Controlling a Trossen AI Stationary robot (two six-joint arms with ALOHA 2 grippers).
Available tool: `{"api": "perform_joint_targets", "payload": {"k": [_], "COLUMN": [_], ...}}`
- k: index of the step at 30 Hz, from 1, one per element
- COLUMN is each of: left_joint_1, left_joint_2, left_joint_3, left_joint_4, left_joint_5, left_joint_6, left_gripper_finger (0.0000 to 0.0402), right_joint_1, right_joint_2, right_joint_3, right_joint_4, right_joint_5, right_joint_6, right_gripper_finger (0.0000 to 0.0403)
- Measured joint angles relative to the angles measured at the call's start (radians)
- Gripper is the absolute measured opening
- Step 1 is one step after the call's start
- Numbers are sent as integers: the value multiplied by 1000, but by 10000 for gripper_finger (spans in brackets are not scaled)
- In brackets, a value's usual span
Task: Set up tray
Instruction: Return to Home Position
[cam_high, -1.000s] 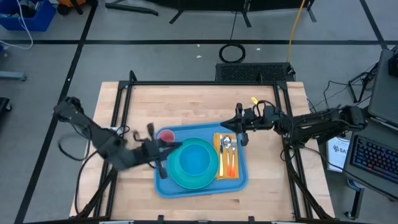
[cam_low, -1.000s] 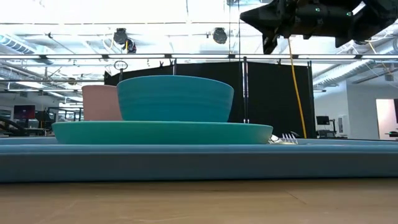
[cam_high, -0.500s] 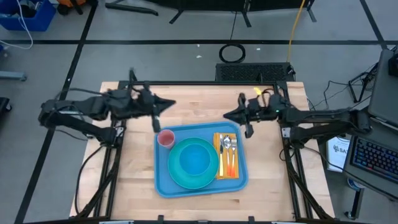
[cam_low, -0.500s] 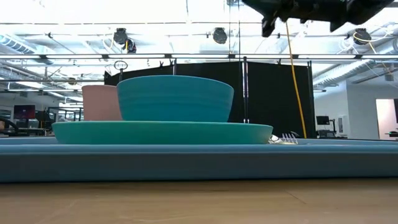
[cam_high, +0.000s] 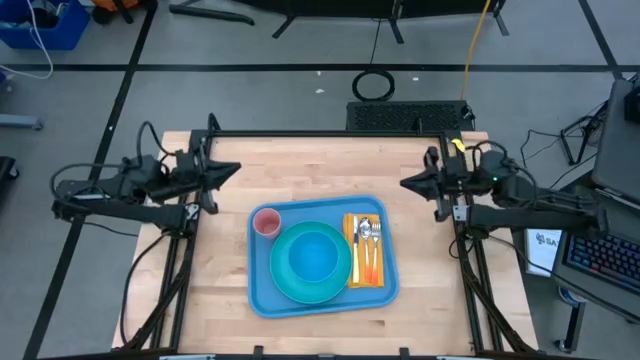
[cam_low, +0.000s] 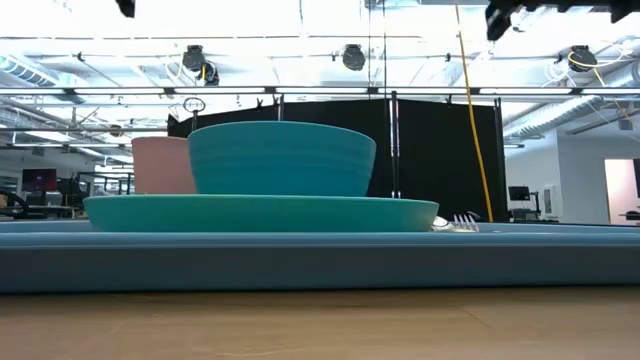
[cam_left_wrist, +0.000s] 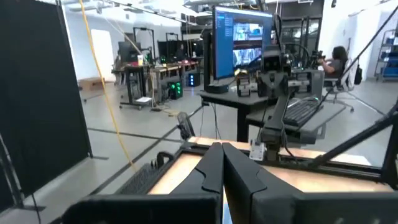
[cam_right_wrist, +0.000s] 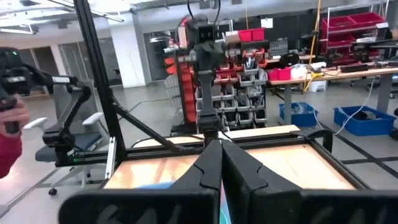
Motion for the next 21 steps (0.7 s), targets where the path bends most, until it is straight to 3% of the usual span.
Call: {"api": "perform_joint_targets", "payload": {"k": [10, 21], "left_joint_1": [0, 0], "left_joint_2": [-262, -459], "left_joint_3": [-185, -269], "left_joint_4": [-16, -172], "left_joint_5": [-15, -15], "left_joint_6": [-65, -87], "left_gripper_finger": [8, 16], "right_joint_1": [0, 0], "right_joint_2": [-195, -401], "right_joint_3": [-2, -182], "right_joint_4": [-262, -262], "right_joint_5": [0, -2], "right_joint_6": [3, 15], "right_gripper_finger": [0, 0]}}
